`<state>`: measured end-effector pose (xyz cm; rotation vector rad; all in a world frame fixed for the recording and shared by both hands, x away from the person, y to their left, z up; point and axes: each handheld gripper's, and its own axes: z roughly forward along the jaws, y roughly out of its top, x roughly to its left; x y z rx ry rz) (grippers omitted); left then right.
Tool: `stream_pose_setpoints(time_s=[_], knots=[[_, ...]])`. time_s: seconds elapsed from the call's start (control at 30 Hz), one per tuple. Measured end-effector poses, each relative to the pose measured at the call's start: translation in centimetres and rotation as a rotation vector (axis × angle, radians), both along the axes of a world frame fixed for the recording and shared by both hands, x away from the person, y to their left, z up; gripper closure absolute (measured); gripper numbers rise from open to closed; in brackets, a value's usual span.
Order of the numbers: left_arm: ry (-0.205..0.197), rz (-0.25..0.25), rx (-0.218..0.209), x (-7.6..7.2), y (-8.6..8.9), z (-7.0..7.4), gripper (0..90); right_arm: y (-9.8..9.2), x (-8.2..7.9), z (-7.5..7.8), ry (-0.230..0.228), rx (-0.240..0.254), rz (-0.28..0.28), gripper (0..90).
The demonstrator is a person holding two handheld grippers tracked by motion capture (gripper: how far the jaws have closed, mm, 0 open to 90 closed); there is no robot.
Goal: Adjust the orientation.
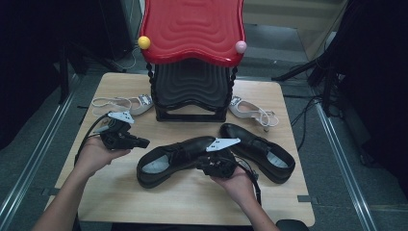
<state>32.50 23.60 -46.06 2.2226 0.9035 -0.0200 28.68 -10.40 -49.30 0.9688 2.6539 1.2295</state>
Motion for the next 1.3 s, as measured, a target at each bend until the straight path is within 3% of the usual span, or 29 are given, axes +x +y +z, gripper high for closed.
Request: stream_pose_setpoints(time_s=[0.07,0.17,0.23,0.3,0.4,0.53,0.77,0.97,1.1,1.3], knots=[[-0.006,-0.01,0.0,0.3,-0.4,-1.1,89.1,0.5,-0.3,-0.2,0.006,-0.001,0.001,85.5],[0.005,-0.013,-0.007,0.7,-0.8,-1.8,89.1,1.0,-0.5,-0.3,0.008,-0.004,0.002,89.6],[0.015,-0.015,-0.017,1.0,-1.3,-2.3,89.0,1.8,-0.8,-0.4,0.0,-0.002,0.003,90.0],[0.015,-0.034,0.013,1.2,-2.2,-3.0,88.7,2.2,-0.9,-0.4,-0.007,-0.009,0.004,90.0],[0.025,-0.043,0.022,1.3,-2.7,-3.6,88.9,2.5,-0.9,-0.5,-0.016,-0.013,-0.001,90.0],[0.043,-0.039,0.004,1.4,-2.7,-3.8,89.6,2.4,-0.8,-0.6,-0.013,-0.007,0.003,90.0],[0.04,-0.034,0.009,1.1,-2.8,-3.7,90.0,2.5,-0.7,-0.6,-0.014,-0.006,-0.002,90.0],[0.055,-0.03,-0.008,0.4,-2.6,-3.8,90.0,2.5,-0.4,-0.6,-0.021,-0.016,-0.014,90.0],[0.053,-0.04,0.011,-0.1,-3.0,-3.7,90.0,2.3,-0.1,-0.5,-0.016,-0.015,-0.026,90.0],[0.055,-0.024,0.006,-0.8,-3.3,-3.7,90.0,2.0,0.7,-0.4,0.003,-0.009,-0.052,90.0]])
